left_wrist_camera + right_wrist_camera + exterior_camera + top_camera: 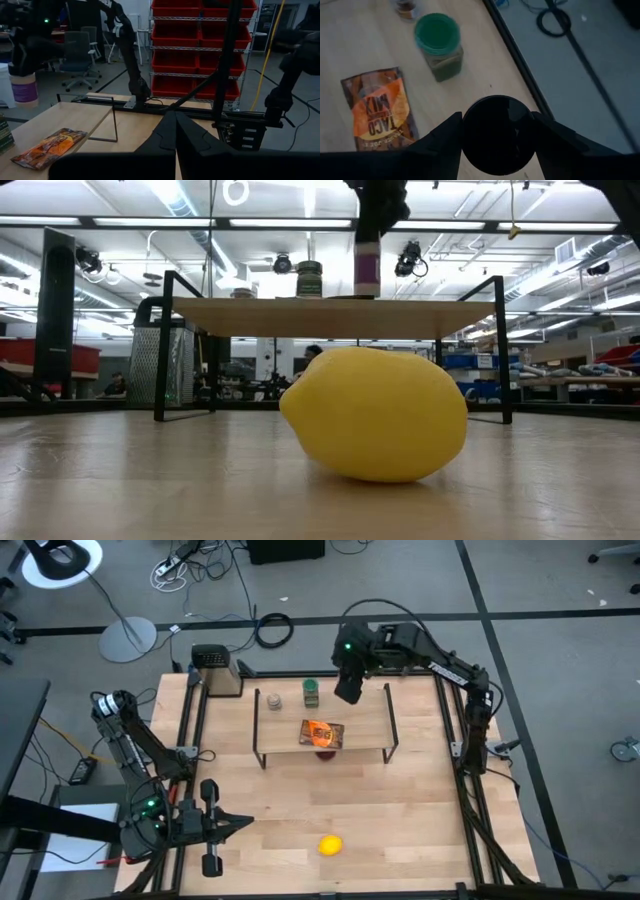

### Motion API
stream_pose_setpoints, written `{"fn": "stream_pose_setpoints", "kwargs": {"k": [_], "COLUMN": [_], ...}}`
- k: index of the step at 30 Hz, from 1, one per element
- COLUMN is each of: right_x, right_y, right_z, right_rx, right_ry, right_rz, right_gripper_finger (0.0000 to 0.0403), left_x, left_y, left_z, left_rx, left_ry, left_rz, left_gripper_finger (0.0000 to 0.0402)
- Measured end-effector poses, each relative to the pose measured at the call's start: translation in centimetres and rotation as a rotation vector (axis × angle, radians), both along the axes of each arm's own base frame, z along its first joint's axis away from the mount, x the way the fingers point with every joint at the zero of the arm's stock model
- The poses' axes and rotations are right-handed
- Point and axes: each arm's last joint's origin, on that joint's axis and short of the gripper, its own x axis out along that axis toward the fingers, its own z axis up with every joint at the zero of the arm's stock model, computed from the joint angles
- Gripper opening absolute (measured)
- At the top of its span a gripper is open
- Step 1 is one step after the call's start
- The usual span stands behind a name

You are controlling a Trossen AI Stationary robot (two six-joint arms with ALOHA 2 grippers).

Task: Shelf spices
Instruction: Put the black seasoning bottle on the shelf

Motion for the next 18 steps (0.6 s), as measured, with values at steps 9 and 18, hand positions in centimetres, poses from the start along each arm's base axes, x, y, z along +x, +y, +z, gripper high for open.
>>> {"fn": "stream_pose_setpoints", "kwargs": {"k": [9, 18], "right_x": [-0.9, -0.9], "right_y": [-3.2, -3.8], "right_z": [-1.3, -2.7], "right_rx": [0.112, 0.203], "right_ry": [-0.026, -0.009], "right_rz": [-0.214, -0.252], "right_gripper_finger": [0.0201, 0.0201], "left_x": [0.0, 0.0], "left_y": [0.0, -0.1], "left_z": [0.0, 0.0], "left_rx": [-0.003, -0.001], "left_ry": [0.000, 0.002], "left_rz": [-0.010, -0.026], "left_gripper_finger": [0.0004, 0.0004]}}
